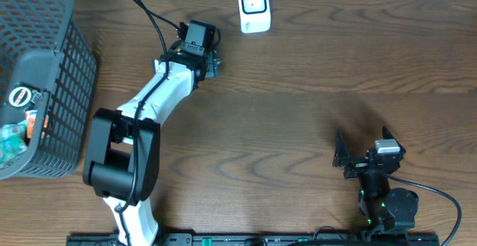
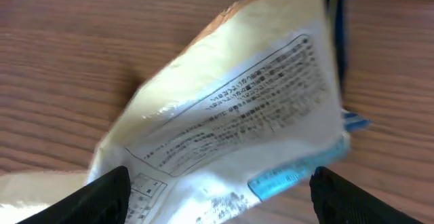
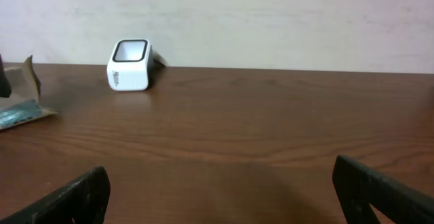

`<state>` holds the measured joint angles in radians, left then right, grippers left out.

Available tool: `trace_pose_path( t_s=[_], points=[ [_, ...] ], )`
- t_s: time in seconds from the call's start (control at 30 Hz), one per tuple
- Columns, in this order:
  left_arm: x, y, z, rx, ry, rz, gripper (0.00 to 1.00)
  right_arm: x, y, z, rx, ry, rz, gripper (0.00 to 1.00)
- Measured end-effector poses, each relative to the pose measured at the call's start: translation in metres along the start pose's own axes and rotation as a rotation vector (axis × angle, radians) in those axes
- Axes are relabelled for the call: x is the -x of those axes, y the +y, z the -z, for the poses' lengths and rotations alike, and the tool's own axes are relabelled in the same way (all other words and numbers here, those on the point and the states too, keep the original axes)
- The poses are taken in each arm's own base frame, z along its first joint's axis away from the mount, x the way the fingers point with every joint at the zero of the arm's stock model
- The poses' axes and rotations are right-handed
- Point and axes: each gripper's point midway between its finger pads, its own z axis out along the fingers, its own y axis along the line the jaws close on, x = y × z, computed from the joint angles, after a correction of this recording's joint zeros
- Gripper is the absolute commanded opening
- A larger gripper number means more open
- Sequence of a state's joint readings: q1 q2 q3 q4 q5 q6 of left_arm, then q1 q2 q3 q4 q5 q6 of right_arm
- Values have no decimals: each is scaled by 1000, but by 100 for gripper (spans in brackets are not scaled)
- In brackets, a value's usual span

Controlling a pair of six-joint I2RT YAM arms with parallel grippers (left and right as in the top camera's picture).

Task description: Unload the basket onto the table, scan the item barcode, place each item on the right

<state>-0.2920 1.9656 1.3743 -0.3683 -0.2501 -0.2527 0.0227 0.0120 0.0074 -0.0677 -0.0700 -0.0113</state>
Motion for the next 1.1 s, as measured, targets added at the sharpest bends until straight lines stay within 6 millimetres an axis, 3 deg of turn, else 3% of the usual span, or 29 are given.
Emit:
trace_pose_path(
  t_s=[0.23, 0.37, 0.47, 0.67, 0.93, 1.1],
  points=[
    [-23, 39, -37, 91, 96, 28, 84, 0, 0, 0, 0, 0, 0, 99],
    [-33, 66, -42, 133, 156, 51, 84, 0, 0, 0, 0, 0, 0, 99],
    [-41, 74, -43, 107, 202, 73, 84, 0, 0, 0, 0, 0, 0, 99],
    [-54, 63, -42, -27, 288, 114, 83, 0, 0, 0, 0, 0, 0, 99],
    [-67, 29, -30, -242, 379, 149, 68, 0, 0, 0, 0, 0, 0, 99],
    [-70, 16, -22, -313, 405, 150, 67, 0, 0, 0, 0, 0, 0, 99]
  ],
)
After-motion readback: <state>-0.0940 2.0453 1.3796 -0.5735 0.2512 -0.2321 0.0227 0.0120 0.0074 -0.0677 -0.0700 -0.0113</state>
